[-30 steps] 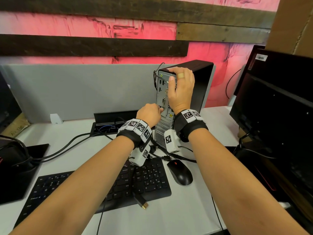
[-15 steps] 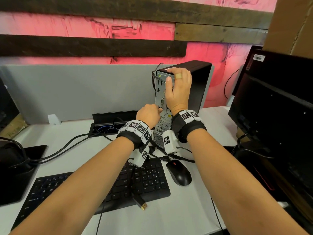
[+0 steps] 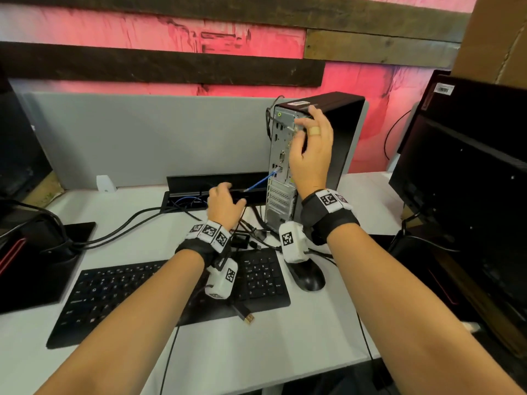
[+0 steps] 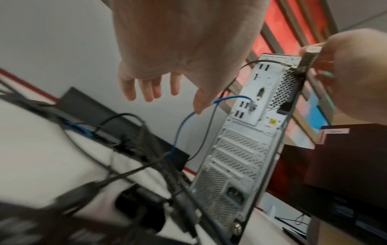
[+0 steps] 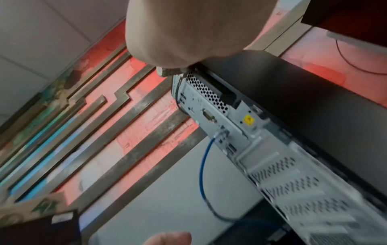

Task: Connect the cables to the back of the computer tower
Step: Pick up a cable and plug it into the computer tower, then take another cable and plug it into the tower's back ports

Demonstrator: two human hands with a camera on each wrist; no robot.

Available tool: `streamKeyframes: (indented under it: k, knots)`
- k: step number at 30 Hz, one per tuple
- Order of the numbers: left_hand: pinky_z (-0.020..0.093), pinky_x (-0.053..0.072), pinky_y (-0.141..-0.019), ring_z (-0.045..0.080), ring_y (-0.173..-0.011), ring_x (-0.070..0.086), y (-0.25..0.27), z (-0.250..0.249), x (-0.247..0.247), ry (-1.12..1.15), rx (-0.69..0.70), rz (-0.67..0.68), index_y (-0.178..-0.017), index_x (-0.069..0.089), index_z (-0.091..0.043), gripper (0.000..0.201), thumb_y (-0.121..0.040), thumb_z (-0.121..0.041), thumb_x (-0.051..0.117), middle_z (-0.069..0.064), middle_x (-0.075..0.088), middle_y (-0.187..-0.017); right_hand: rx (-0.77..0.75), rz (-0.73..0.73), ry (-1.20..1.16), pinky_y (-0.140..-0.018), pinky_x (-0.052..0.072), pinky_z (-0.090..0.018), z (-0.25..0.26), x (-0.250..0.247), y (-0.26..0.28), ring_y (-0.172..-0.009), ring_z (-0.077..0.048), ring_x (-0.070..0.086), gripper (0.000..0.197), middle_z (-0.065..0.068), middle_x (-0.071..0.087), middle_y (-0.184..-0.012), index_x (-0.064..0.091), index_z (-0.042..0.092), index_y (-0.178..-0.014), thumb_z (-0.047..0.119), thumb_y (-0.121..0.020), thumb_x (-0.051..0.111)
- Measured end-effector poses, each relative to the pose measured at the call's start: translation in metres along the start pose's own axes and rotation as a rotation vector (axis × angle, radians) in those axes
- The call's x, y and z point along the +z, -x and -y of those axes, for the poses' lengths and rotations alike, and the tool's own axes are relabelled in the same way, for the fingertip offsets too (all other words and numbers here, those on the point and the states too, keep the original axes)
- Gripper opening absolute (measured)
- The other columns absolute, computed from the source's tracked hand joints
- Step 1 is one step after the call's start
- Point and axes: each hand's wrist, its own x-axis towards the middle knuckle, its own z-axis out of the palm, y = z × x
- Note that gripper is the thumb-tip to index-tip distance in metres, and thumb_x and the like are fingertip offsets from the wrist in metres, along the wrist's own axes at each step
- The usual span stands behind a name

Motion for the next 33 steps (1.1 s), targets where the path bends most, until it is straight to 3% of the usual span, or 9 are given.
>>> streamKeyframes:
  k: [6, 10, 15, 18, 20, 23, 25, 28, 33]
  knots:
    - [0.031, 0.043, -0.093, 0.028, -0.117, 0.056, 0.022, 0.063, 0.0, -0.06, -0.205, 0.512, -0.136, 0.039, -0.009, 0.059, -0.088, -0.034, 0.063, 0.014, 0.056, -0.128, -0.185, 0.299, 0.113, -0.076, 0.043, -0.022, 0.011, 0.006, 0.086, -0.088, -0.013, 0.048, 0.017, -0.007, 0.058, -0.091, 0.067, 0.006, -0.082, -0.001, -0.08, 0.051]
    - [0.03, 0.042, -0.088, 0.024, -0.102, 0.059, 0.032, 0.075, 0.007, -0.009, -0.104, 0.481, -0.111, 0.058, -0.012, 0.026, -0.093, -0.03, 0.056, 0.008, 0.063, -0.109, 0.26, 0.737, 0.091, -0.071, 0.043, -0.025, -0.002, 0.017, 0.121, -0.074, -0.013, 0.055, 0.02, 0.003, 0.056, -0.085, 0.066, 0.01, -0.089, 0.003, -0.087, 0.047]
    - [0.023, 0.04, -0.07, 0.017, -0.08, 0.051, 0.033, 0.075, 0.003, 0.165, -0.216, 0.435, -0.073, 0.054, -0.016, 0.022, -0.094, -0.015, 0.049, 0.001, 0.054, -0.079, 0.673, 1.24, 0.165, -0.09, 0.04, -0.025, -0.037, 0.022, 0.15, -0.117, -0.021, 0.055, 0.045, -0.007, 0.058, -0.123, 0.051, 0.014, -0.132, 0.023, -0.09, 0.063]
    - [0.024, 0.051, -0.07, 0.025, -0.077, 0.06, 0.035, 0.081, 0.0, 0.432, -0.335, 0.263, -0.072, 0.048, -0.016, 0.025, -0.096, -0.009, 0.043, 0.013, 0.063, -0.085, 0.601, 1.189, 0.18, -0.095, 0.04, -0.028, -0.042, 0.023, 0.165, -0.118, -0.024, 0.055, 0.036, -0.008, 0.061, -0.126, 0.057, 0.012, -0.128, 0.02, -0.093, 0.059]
    - [0.031, 0.052, -0.076, 0.036, -0.097, 0.063, 0.036, 0.088, -0.003, 0.54, -0.376, 0.142, -0.089, 0.053, -0.011, 0.017, -0.099, -0.012, 0.04, 0.023, 0.064, -0.11, 0.632, 1.102, 0.154, -0.091, 0.041, -0.028, -0.043, 0.026, 0.167, -0.107, -0.024, 0.057, 0.026, -0.009, 0.064, -0.115, 0.062, 0.007, -0.117, 0.015, -0.092, 0.059]
    - [0.033, 0.05, -0.081, 0.026, -0.096, 0.057, 0.038, 0.091, -0.007, 0.627, -0.41, 0.138, -0.119, 0.051, 0.004, 0.025, -0.098, -0.009, 0.044, 0.025, 0.06, -0.118, 0.735, 1.003, 0.027, -0.084, 0.042, -0.03, -0.047, 0.023, 0.157, -0.089, -0.018, 0.055, 0.021, -0.009, 0.063, -0.094, 0.065, 0.0, -0.101, 0.018, -0.091, 0.062]
    - [0.034, 0.048, -0.088, 0.022, -0.093, 0.057, 0.036, 0.091, -0.008, 0.596, -0.438, 0.182, -0.108, 0.054, -0.004, 0.014, -0.095, -0.007, 0.051, 0.018, 0.06, -0.111, 0.761, 1.011, -0.042, -0.076, 0.045, -0.024, -0.045, 0.014, 0.146, -0.074, -0.013, 0.056, 0.023, -0.006, 0.061, -0.082, 0.062, 0.002, -0.089, 0.025, -0.091, 0.064]
    - [0.026, 0.049, -0.075, 0.019, -0.081, 0.06, 0.036, 0.088, -0.005, 0.619, -0.442, 0.208, -0.088, 0.057, -0.009, 0.014, -0.094, -0.002, 0.046, 0.01, 0.064, -0.096, 0.744, 1.021, -0.089, -0.061, 0.041, -0.016, -0.039, 0.0, 0.13, -0.056, -0.006, 0.048, 0.026, 0.002, 0.059, -0.066, 0.059, 0.012, -0.073, 0.029, -0.092, 0.061]
    - [0.032, 0.045, -0.069, 0.02, -0.067, 0.05, 0.04, 0.084, -0.008, 0.64, -0.478, 0.29, -0.071, 0.062, -0.012, 0.009, -0.081, -0.013, 0.062, 0.006, 0.054, -0.071, 0.912, 1.216, -0.428, -0.066, 0.043, -0.023, -0.024, -0.01, 0.124, -0.066, -0.011, 0.055, 0.02, -0.004, 0.062, -0.077, 0.062, 0.013, -0.08, 0.014, -0.096, 0.051]
